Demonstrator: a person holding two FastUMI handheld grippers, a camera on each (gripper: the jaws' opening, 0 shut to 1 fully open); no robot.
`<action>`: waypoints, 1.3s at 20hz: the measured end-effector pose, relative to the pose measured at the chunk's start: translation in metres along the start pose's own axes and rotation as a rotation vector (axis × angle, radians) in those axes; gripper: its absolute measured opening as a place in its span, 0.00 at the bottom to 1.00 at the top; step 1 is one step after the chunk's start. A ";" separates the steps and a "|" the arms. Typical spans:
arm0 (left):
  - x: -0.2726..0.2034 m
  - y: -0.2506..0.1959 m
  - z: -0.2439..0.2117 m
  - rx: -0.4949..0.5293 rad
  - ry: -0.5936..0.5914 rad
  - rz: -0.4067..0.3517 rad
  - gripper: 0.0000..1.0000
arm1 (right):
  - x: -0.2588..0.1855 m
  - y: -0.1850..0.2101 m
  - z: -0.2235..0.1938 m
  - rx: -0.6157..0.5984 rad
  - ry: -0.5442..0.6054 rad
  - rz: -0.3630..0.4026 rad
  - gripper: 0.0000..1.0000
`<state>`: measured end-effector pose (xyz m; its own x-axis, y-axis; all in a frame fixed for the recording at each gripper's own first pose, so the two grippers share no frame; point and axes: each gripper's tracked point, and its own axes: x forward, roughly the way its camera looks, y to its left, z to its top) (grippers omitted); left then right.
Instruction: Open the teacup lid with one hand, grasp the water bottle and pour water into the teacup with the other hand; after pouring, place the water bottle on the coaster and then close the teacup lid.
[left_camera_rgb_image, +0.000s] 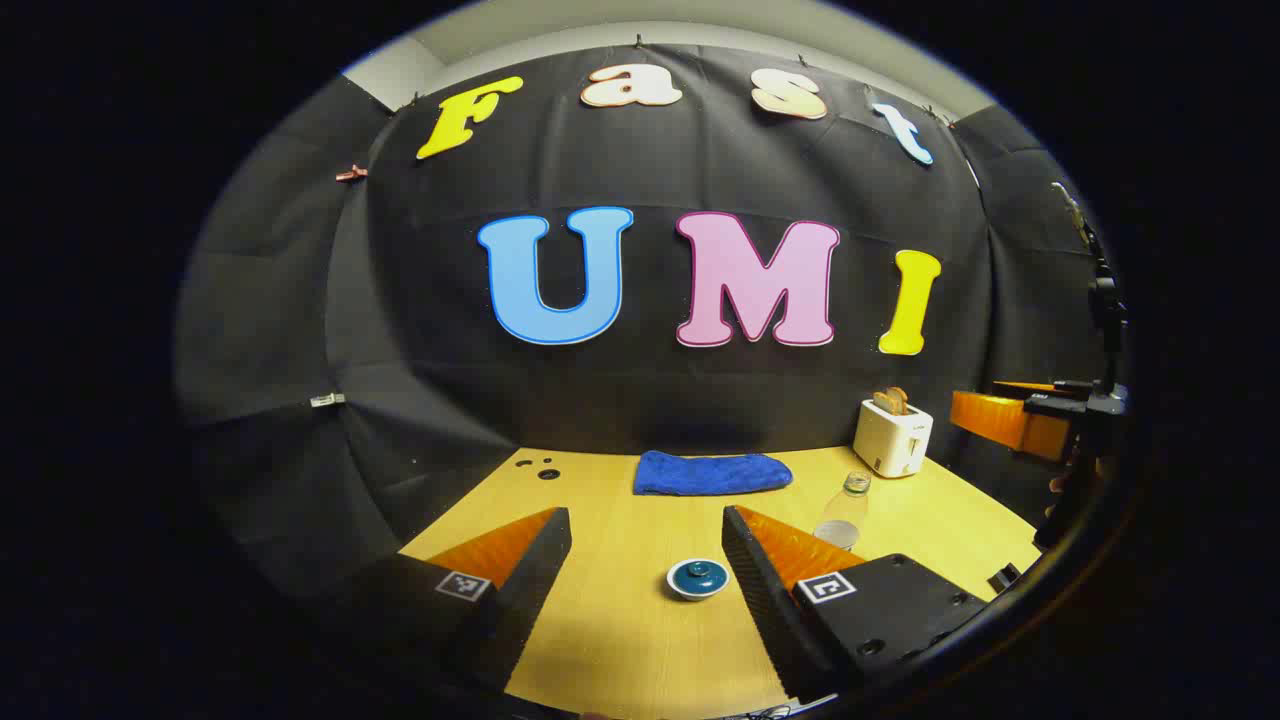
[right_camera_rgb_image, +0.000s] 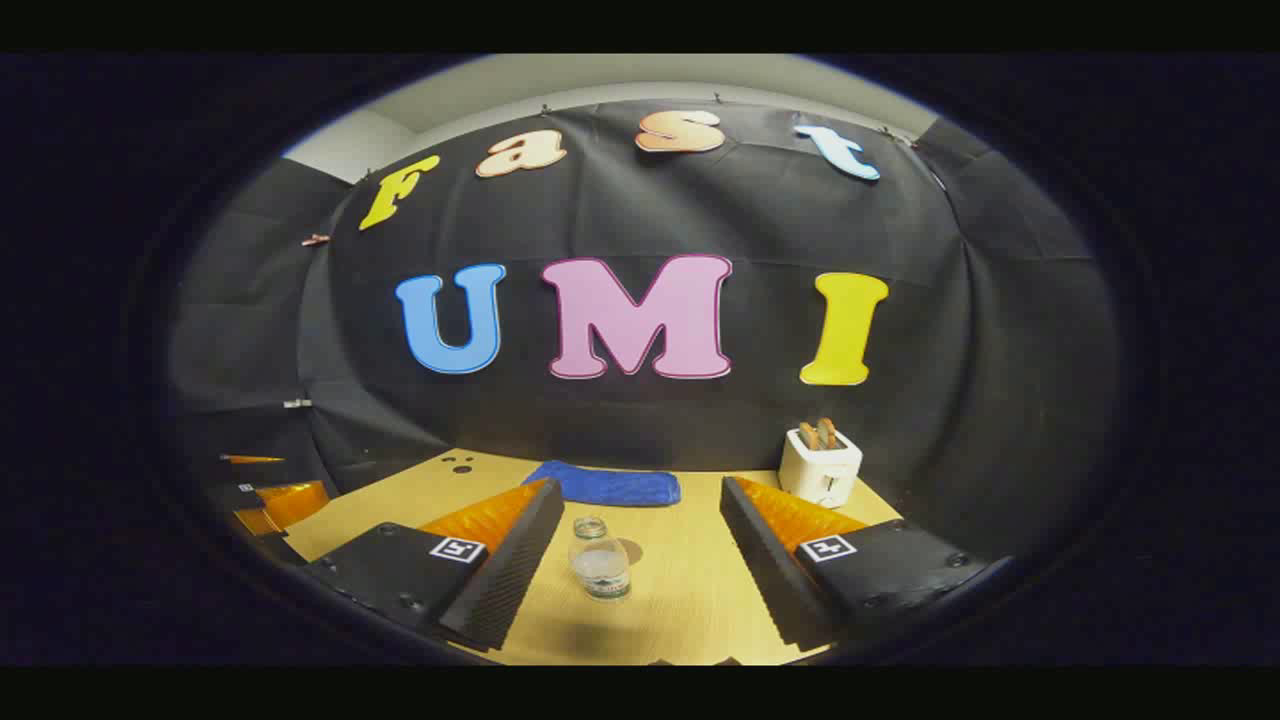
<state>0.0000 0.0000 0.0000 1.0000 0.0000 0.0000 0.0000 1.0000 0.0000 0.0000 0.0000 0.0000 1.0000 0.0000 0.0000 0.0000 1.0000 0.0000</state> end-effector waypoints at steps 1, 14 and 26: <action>0.005 -0.003 -0.001 -0.005 0.009 -0.007 0.95 | 0.002 0.002 -0.001 0.001 0.005 0.012 0.98; 0.064 -0.028 -0.029 0.024 0.028 -0.041 0.95 | 0.024 0.006 -0.055 0.043 0.110 0.083 0.98; 0.143 -0.038 -0.131 0.040 0.157 -0.083 0.90 | 0.038 0.023 -0.161 0.026 0.232 0.139 0.99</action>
<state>0.1425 -0.0377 -0.1307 0.9842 -0.0794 -0.1583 0.0857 0.9958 0.0332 0.0383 0.0228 -0.1607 0.9637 0.1405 -0.2269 -0.1345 0.9900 0.0421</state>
